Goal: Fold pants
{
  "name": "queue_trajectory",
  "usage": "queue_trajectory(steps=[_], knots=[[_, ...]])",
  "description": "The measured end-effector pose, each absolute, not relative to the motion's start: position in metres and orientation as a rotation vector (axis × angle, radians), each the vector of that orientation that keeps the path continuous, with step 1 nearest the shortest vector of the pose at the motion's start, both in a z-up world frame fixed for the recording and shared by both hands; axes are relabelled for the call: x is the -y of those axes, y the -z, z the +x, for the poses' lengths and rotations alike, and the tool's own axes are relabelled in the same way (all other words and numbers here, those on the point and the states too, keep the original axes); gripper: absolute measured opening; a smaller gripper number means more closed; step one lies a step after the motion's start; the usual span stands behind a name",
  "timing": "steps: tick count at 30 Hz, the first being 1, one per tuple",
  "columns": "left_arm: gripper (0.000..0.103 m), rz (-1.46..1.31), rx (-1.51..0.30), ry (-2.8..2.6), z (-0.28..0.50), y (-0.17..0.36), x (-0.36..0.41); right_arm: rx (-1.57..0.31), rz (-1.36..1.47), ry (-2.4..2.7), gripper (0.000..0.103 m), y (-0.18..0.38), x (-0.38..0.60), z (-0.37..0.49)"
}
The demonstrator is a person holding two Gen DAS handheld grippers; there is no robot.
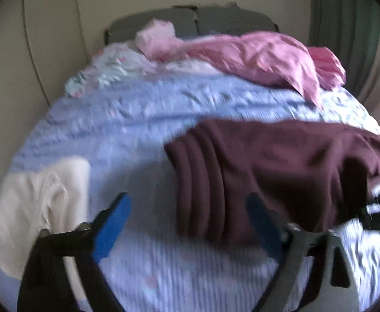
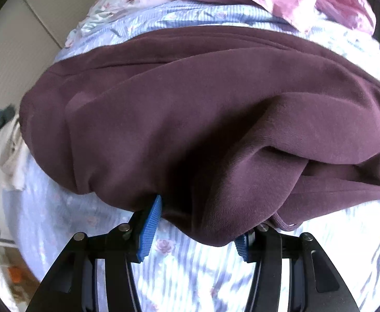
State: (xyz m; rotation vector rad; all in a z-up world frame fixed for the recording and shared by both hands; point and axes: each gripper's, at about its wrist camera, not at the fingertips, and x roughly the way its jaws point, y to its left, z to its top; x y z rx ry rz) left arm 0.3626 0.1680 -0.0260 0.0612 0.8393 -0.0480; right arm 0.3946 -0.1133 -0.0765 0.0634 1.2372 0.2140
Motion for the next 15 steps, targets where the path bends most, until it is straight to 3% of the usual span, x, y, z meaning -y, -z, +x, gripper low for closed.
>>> queue_trajectory(steps=[4,11,15], knots=[[0.071,-0.024,-0.860,0.106,0.356,0.056,-0.178,-1.210,0.012,-0.198,0.055,0.076,0.109,0.390],[0.071,-0.200,-0.814,0.163,0.366,0.078,-0.175,-1.180,-0.015,-0.193,0.055,0.079,0.108,0.384],[0.050,-0.226,-0.823,0.113,0.368,0.077,-0.177,-1.174,0.003,-0.192,0.055,0.081,0.108,0.383]])
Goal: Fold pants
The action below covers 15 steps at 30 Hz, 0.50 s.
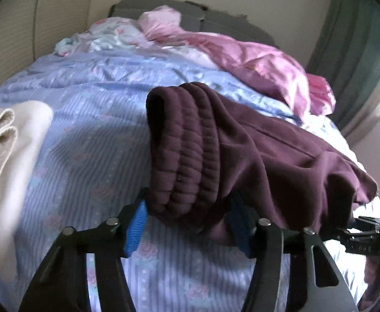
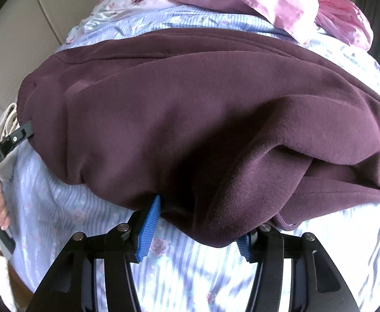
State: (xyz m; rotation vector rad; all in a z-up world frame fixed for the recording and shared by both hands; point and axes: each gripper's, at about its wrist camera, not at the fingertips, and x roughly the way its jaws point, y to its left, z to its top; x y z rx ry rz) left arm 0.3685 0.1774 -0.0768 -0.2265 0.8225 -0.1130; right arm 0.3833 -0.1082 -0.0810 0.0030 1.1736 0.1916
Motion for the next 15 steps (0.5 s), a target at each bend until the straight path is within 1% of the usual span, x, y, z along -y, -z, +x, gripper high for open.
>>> queue_trajectory(steps=[1,4,7,9,11,12,14,15], knots=[[0.047,-0.193,-0.832,0.079,0.368,0.074,-0.174,-1.171,-0.004,-0.190,0.055,0.081,0.107,0.382],[0.043,-0.115,-0.851,0.021,0.367,0.064,-0.173,-1.167,-0.022,-0.191,0.055,0.080,0.105,0.381],[0.042,-0.017,-0.851,-0.032,0.369,0.051,-0.177,-1.170,-0.009,-0.203,0.055,0.076,0.106,0.379],[0.042,0.051,-0.880,-0.061,0.375,0.056,-0.177,-1.167,-0.013,-0.200,0.055,0.073,0.105,0.378],[0.043,0.050,-0.924,-0.068,0.379,0.065,-0.178,-1.167,-0.041,-0.202,0.055,0.074,0.101,0.378],[0.046,0.046,-0.942,-0.074,0.380,0.070,-0.177,-1.178,-0.058,-0.200,0.055,0.076,0.100,0.379],[0.059,0.080,-0.957,-0.107,0.380,0.074,-0.174,-1.197,-0.058,-0.198,0.055,0.083,0.099,0.380],[0.071,0.104,-0.953,-0.131,0.378,0.073,-0.172,-1.195,-0.054,-0.198,0.055,0.085,0.101,0.379]])
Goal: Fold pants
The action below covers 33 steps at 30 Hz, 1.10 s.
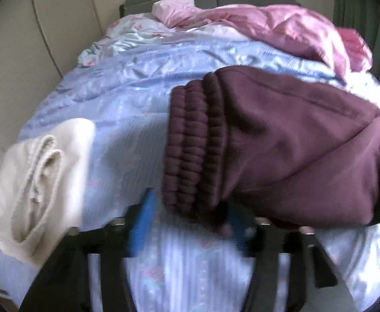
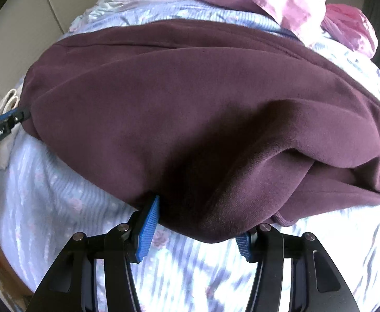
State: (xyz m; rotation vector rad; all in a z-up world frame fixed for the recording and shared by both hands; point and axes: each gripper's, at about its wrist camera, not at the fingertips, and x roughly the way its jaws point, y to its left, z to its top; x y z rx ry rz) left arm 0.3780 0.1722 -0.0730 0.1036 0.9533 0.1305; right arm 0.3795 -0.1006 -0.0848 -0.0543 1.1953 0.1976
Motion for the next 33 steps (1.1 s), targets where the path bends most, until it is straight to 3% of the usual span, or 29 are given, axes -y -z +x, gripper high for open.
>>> queue_trajectory(steps=[1,8,10,15,22,27,33], knots=[[0.076,0.122,-0.946,-0.148,0.375,0.071,-0.172,-1.193,-0.057,-0.202,0.055,0.085,0.101,0.379],[0.081,0.298,-0.840,-0.171,0.320,0.015,-0.136,-1.201,-0.090,-0.240,0.055,0.064,0.110,0.359],[0.088,0.340,-0.789,-0.137,0.304,-0.004,-0.117,-1.196,-0.058,-0.310,0.055,0.049,0.122,0.344],[0.088,0.354,-0.711,0.070,0.282,-0.038,-0.044,-1.093,-0.024,-0.319,0.055,0.010,0.175,0.315],[0.088,0.373,-0.678,0.297,0.290,-0.040,0.071,-0.850,0.167,-0.088,0.055,-0.041,0.314,0.283],[0.088,0.294,-0.684,0.376,0.314,-0.034,0.129,-0.795,0.237,0.019,0.055,-0.047,0.386,0.269],[0.088,0.351,-0.758,0.379,0.343,0.015,0.198,-0.660,0.304,0.159,0.055,-0.029,0.467,0.260]])
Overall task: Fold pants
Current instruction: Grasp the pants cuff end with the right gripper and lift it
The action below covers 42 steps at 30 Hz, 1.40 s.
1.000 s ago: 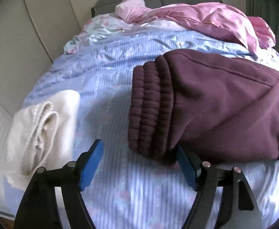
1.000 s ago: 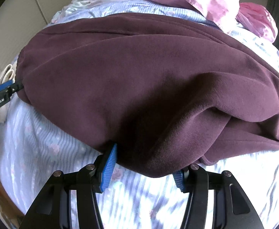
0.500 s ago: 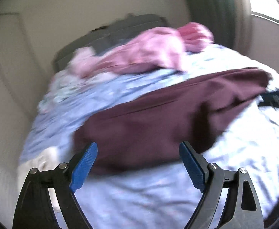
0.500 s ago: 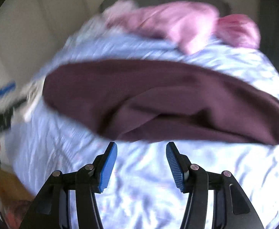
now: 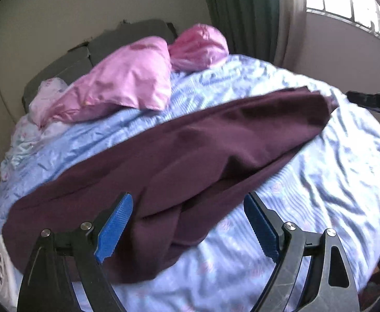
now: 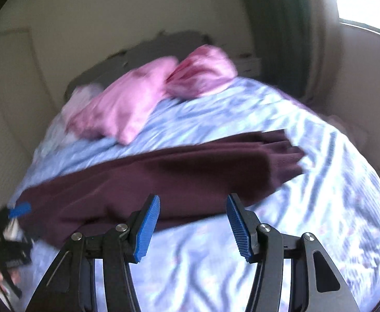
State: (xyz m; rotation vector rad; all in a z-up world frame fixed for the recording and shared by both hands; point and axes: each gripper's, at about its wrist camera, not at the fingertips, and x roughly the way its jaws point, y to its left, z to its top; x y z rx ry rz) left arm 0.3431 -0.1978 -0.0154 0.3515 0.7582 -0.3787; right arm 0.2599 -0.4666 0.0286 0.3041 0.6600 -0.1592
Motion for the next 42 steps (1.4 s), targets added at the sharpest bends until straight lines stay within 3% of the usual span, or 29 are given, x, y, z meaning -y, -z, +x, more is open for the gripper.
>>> queue_trajectory(steps=[10,13,15,22,26,29,32,39,42], knots=[[0.087,0.481,-0.715,0.356,0.364,0.051,0.262,-0.598,0.570,0.256,0.055,0.059,0.557,0.285],[0.087,0.524,-0.680,0.373,0.363,0.052,0.284,-0.531,0.713,0.231,0.055,0.069,0.577,0.292],[0.087,0.521,-0.676,0.380,0.366,0.052,0.295,-0.521,0.775,0.251,0.061,0.072,0.587,0.296],[0.087,0.456,-0.722,0.405,0.379,0.061,0.315,-0.550,0.974,0.263,0.062,0.086,0.612,0.318],[0.087,0.439,-0.736,0.397,0.380,0.069,0.311,-0.618,0.901,0.254,0.060,0.076,0.610,0.332],[0.087,0.435,-0.734,0.393,0.377,0.071,0.305,-0.704,0.744,0.275,0.034,0.069,0.601,0.350],[0.087,0.432,-0.710,0.394,0.375,0.070,0.301,-0.719,0.600,0.277,0.023,0.048,0.583,0.349],[0.090,0.313,-0.727,0.387,0.383,0.070,0.302,-0.425,0.147,0.294,0.020,-0.041,0.547,0.355],[0.090,0.286,-0.762,0.399,0.388,0.072,0.313,-0.439,0.109,0.311,0.020,-0.039,0.562,0.375]])
